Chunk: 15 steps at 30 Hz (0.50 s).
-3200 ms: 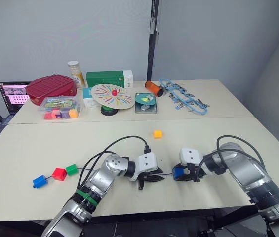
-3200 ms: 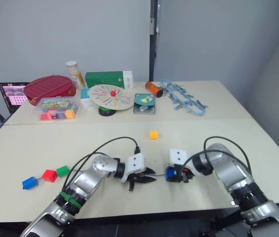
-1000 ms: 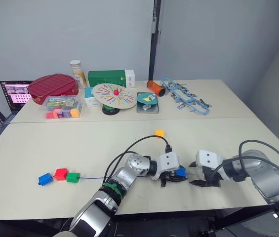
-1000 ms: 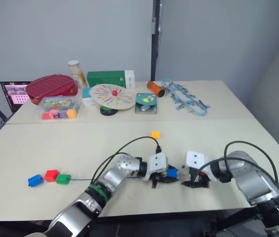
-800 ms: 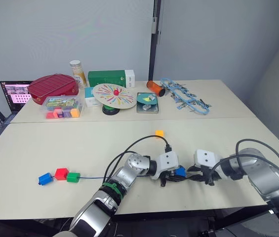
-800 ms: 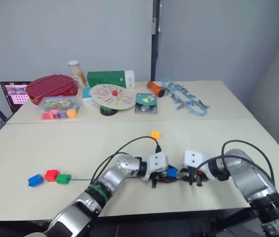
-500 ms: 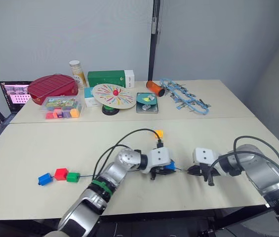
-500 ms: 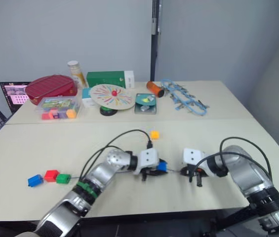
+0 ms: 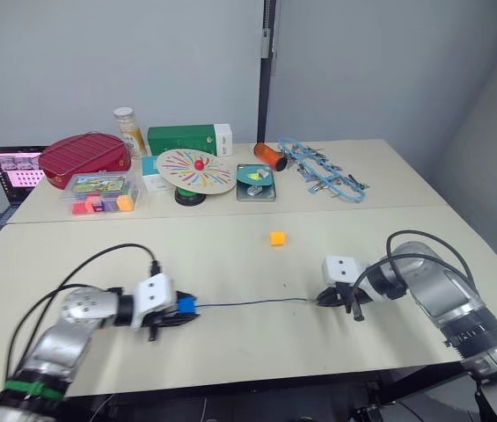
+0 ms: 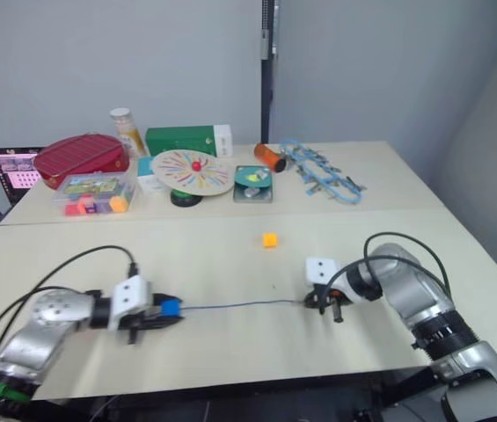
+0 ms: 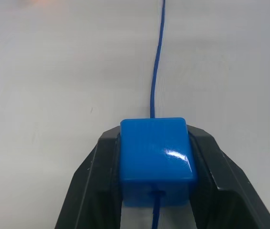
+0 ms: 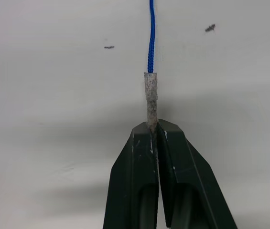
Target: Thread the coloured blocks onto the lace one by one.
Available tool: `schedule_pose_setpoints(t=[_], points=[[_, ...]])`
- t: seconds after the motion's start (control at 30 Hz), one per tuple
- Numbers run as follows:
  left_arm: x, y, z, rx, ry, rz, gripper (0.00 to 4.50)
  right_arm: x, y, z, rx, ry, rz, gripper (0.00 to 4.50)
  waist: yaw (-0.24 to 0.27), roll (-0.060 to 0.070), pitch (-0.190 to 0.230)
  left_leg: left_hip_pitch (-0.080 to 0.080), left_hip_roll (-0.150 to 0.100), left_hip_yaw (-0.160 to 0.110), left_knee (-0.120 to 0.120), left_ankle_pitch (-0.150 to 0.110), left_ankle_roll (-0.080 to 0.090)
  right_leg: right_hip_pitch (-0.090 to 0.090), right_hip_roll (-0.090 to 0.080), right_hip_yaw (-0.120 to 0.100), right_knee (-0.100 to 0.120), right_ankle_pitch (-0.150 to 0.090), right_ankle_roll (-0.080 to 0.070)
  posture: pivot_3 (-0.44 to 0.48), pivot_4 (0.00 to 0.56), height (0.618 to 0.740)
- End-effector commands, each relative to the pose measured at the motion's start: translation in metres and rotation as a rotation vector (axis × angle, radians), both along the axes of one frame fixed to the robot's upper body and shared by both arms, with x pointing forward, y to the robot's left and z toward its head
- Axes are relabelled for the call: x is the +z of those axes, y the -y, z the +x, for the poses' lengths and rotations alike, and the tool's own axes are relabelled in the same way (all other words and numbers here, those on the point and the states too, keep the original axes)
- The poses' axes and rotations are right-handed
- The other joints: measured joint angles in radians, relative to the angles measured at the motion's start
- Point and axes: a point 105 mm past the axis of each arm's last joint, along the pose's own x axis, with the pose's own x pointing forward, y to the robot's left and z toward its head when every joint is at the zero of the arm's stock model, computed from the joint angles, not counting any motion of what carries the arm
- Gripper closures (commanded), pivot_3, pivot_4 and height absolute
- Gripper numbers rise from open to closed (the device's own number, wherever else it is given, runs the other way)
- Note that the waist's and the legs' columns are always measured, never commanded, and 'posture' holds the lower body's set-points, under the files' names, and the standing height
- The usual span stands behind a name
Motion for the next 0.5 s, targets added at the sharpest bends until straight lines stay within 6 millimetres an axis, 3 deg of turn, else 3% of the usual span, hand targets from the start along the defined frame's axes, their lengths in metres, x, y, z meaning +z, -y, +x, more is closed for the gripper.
schedule_pose_setpoints(t=[0.03,0.13,0.2,0.3,0.43,0.5], points=[[-0.005,-0.039,-0.013,0.096,-0.047,0.038,3.29,0.012,-0.006,0.004,0.027,0.031,0.012,4.50,-0.004,0.001,0.000,0.000,0.000,0.000,-0.001,0.000,0.000,0.000,0.000,0.000,0.000,0.000,-0.001,0.000,0.150,0.740],[-0.003,-0.061,-0.015,0.175,-0.044,0.063,3.29,0.011,-0.008,0.004,0.036,0.029,0.015,4.50,-0.002,0.001,0.000,0.002,0.001,0.001,-0.002,0.000,-0.001,0.000,0.000,-0.001,0.001,-0.001,-0.002,0.000,0.150,0.740],[0.004,-0.071,-0.015,0.215,-0.040,0.049,2.27,0.011,-0.010,0.004,0.040,0.028,0.017,4.50,-0.002,0.001,0.000,0.002,0.001,0.001,-0.002,0.000,-0.002,0.000,0.001,-0.001,0.001,-0.001,-0.002,0.000,0.150,0.740],[0.017,-0.080,-0.016,0.232,-0.029,0.037,1.31,0.011,-0.012,0.005,0.043,0.029,0.023,4.50,-0.002,0.002,0.001,0.002,0.001,0.001,-0.002,0.000,-0.002,0.000,0.001,-0.001,0.002,-0.001,-0.002,0.000,0.150,0.740],[0.037,-0.060,-0.006,0.181,0.017,-0.056,0.04,0.011,-0.012,0.004,0.041,0.026,0.027,4.50,0.004,0.002,0.001,0.001,0.000,0.000,-0.001,0.000,-0.002,0.000,0.000,-0.002,0.002,-0.001,-0.002,0.000,0.150,0.740],[0.044,-0.044,-0.001,0.136,0.033,-0.098,0.04,0.011,-0.012,0.003,0.038,0.023,0.029,4.50,0.010,0.002,0.001,0.000,0.000,0.000,-0.001,0.000,-0.002,0.000,0.000,-0.002,0.002,-0.001,-0.002,0.000,0.150,0.740]])
